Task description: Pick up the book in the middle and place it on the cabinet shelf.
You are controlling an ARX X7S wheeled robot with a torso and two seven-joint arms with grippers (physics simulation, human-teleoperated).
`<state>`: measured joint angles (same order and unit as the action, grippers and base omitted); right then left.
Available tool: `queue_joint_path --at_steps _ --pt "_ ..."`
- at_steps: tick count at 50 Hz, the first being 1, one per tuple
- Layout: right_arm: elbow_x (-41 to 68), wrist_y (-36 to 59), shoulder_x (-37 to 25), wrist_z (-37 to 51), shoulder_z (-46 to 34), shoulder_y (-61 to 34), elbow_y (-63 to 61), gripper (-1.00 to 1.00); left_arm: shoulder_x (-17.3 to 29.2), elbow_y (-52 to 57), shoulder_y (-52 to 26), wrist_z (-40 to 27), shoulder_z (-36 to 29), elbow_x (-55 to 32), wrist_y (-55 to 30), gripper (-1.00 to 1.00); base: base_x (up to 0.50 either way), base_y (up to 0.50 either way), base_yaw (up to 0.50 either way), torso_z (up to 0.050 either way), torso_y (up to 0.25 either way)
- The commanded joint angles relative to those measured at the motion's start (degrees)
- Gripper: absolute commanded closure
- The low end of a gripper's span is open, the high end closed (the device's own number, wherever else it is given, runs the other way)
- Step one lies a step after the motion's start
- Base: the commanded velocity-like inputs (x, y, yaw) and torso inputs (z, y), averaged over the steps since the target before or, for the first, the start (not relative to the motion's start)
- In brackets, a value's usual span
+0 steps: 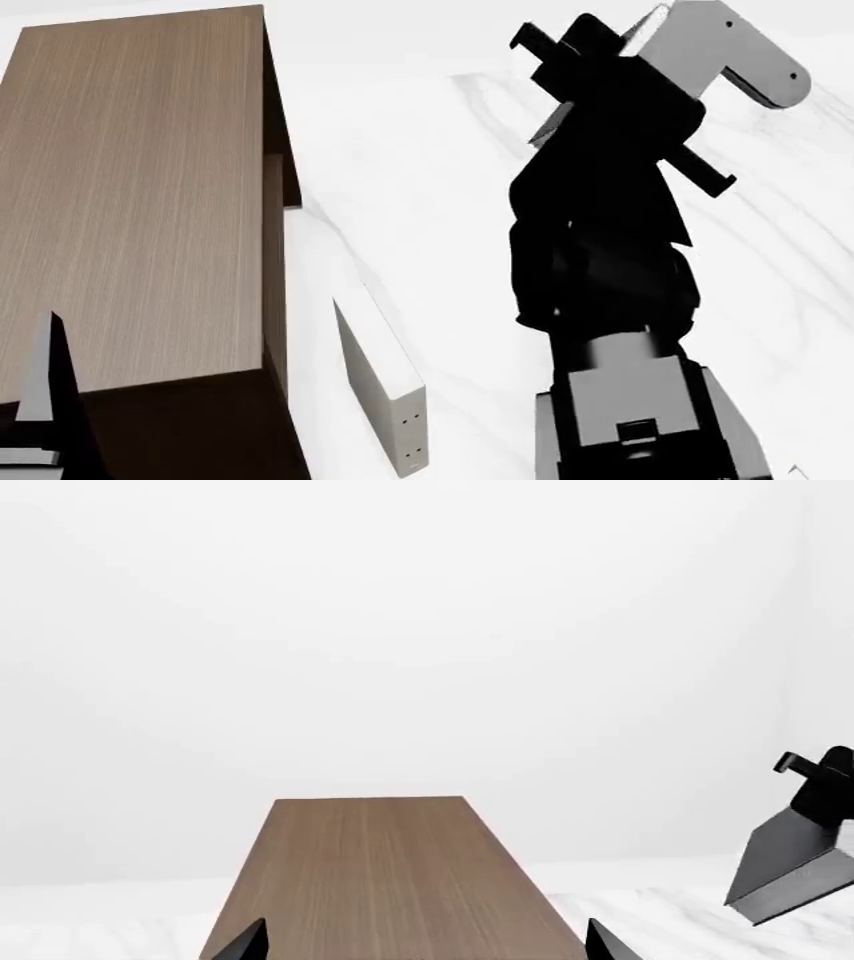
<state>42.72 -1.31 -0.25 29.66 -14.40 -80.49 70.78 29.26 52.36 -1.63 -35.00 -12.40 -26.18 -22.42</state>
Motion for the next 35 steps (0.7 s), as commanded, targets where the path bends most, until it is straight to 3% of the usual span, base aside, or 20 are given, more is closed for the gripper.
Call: queue_joint_path --at_steps 1,14,23,27,35 --pt "9.45 -10.22 -0.83 -4.81 -11.70 0.90 -13.81 1.00 0.27 0.12 -0.18 -0.31 -0.07 -0.26 -0.04 -1.00 0.00 0.00 0.00 0.000 0.000" --pt "19.00 -6.81 -1.10 -9.55 -11.42 4.41 -31.99 1.00 0.60 0.47 -0.27 -0.78 -0.20 -0.49 -0.15 -1.00 0.00 0.00 0.00 0.000 0.002" --pt "31.13 3.33 -1.23 -9.25 -10.18 3.90 -37.74 1.00 0.66 0.16 -0.26 -0.79 -0.50 -0.40 0.15 -1.00 0.00 0.00 0.00 0.000 0.001" --pt "35.98 12.69 -1.96 -9.29 -12.46 2.67 -38.48 1.00 0.65 0.11 -0.44 -0.84 -0.84 -0.29 0.09 -1.00 0.00 0.00 0.00 0.000 0.003" --pt "41.12 16.96 -1.30 -7.93 -13.07 2.75 -39.88 1.00 0.96 0.43 -0.51 -1.19 -0.47 -0.80 0.02 -1.00 0.00 0.00 0.00 0.000 0.001"
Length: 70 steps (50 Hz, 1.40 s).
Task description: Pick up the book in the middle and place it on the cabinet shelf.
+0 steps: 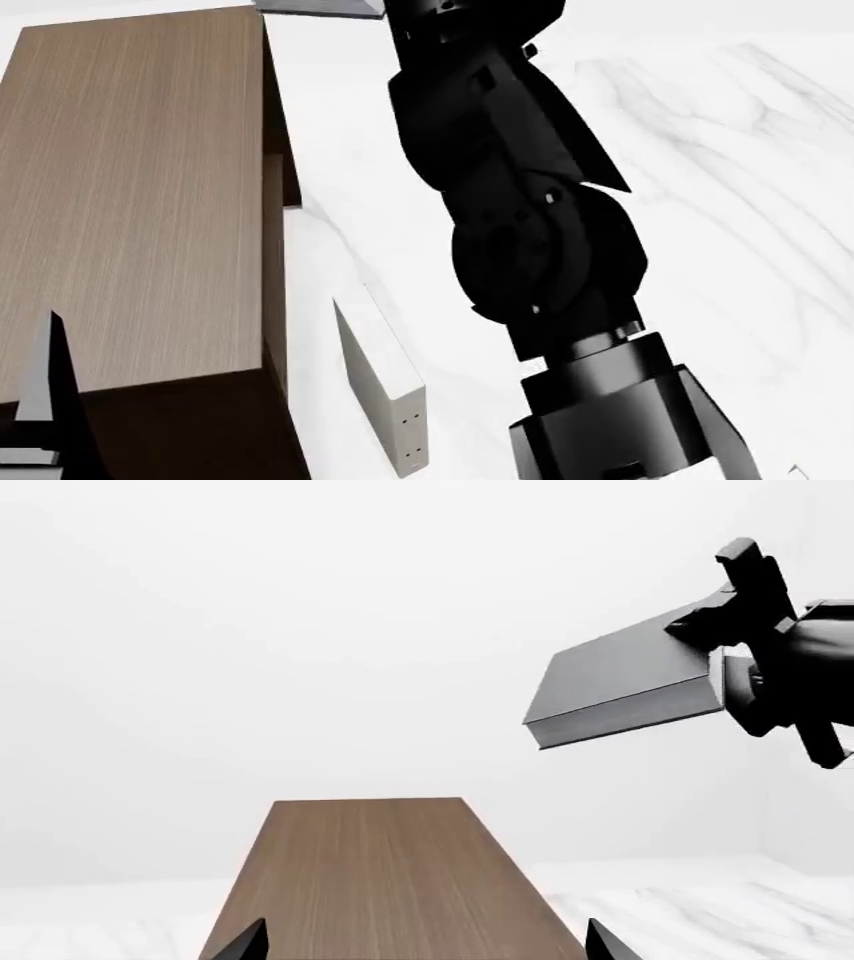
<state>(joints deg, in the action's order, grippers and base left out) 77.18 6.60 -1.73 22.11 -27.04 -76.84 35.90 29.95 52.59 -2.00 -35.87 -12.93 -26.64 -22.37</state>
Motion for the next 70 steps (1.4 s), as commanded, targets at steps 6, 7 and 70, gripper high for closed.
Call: queue_joint_path --at_steps 6,7,70 --pt "13.98 13.34 0.98 1.25 -0.39 -0.96 -4.92 1.00 0.37 0.18 -0.21 -0.49 -0.13 -0.31 -0.09 -1.00 0.00 0.00 0.00 0.000 0.002" --pt "14.86 14.15 1.02 1.55 -0.88 -1.04 -5.11 1.00 0.41 0.15 -0.11 -0.51 0.01 -0.42 0.03 -1.00 0.00 0.00 0.00 0.000 0.000" --pt "46.47 -4.66 0.95 -3.27 -33.76 -2.91 -6.12 1.00 2.22 1.21 -0.05 -2.42 0.96 -2.54 0.43 -1.00 0.00 0.00 0.00 0.000 0.001"
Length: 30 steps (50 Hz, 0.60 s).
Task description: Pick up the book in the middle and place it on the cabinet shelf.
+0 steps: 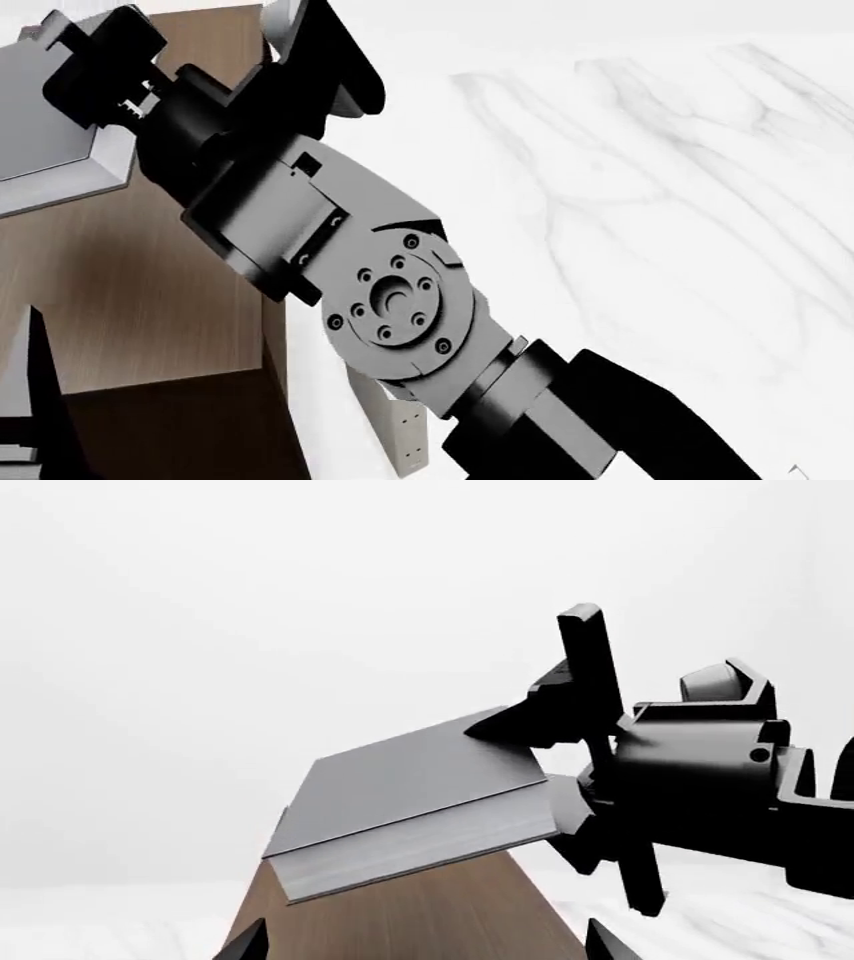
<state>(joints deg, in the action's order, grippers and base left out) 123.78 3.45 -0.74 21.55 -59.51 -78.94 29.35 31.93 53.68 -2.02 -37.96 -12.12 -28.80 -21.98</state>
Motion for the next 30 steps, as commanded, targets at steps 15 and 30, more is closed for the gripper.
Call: queue_joint_path --at_steps 15,30 --pt "1.11 -2.33 -0.34 -4.10 -4.47 -0.01 2.18 1.00 0.43 -0.11 0.00 -0.53 -0.08 -0.34 0.41 -1.00 0.00 0.00 0.00 0.000 0.001" --pt "1.56 -2.74 -0.84 -5.17 -6.05 0.39 3.46 1.00 0.55 -0.60 -0.06 -0.56 -0.55 -0.15 0.96 -1.00 0.00 0.00 0.00 0.001 0.001"
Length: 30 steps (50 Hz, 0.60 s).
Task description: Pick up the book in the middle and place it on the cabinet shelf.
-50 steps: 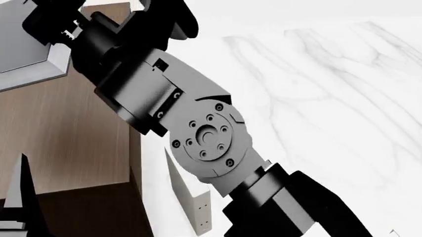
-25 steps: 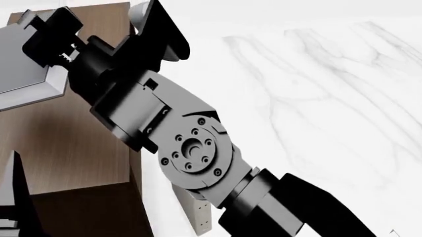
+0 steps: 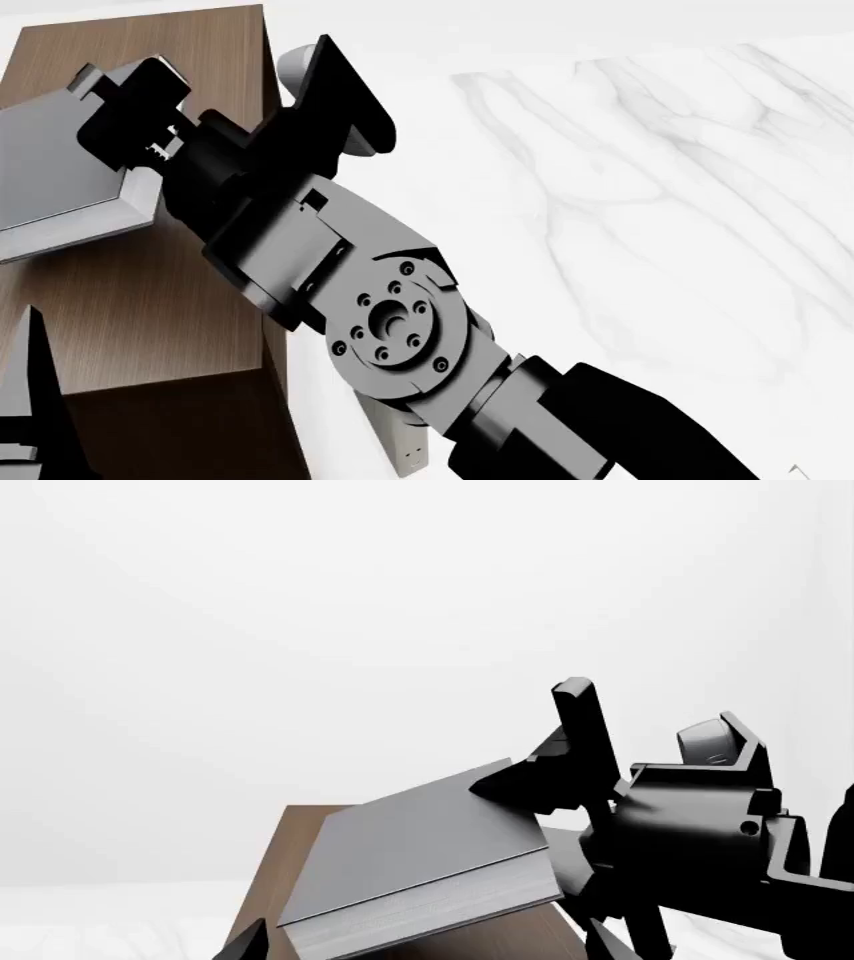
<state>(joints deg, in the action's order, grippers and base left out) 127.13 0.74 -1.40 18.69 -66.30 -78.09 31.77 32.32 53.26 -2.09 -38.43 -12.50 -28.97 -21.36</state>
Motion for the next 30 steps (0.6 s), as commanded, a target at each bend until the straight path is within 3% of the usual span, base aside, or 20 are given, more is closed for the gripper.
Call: queue_joint_path --at_steps 1,30 --pt "-1.76 -0.09 -0.22 -2.23 0.66 -0.46 1.05 1.00 0.19 -0.19 0.02 -0.14 -0.14 0.01 0.35 -1.00 0.00 0.00 0.00 0.000 0.000" --pt "-3.02 -1.22 -0.73 -2.27 -2.46 -0.28 1.29 1.00 0.35 -0.95 -0.05 -0.17 -0.70 0.22 1.16 -1.00 0.00 0.00 0.00 0.000 0.001"
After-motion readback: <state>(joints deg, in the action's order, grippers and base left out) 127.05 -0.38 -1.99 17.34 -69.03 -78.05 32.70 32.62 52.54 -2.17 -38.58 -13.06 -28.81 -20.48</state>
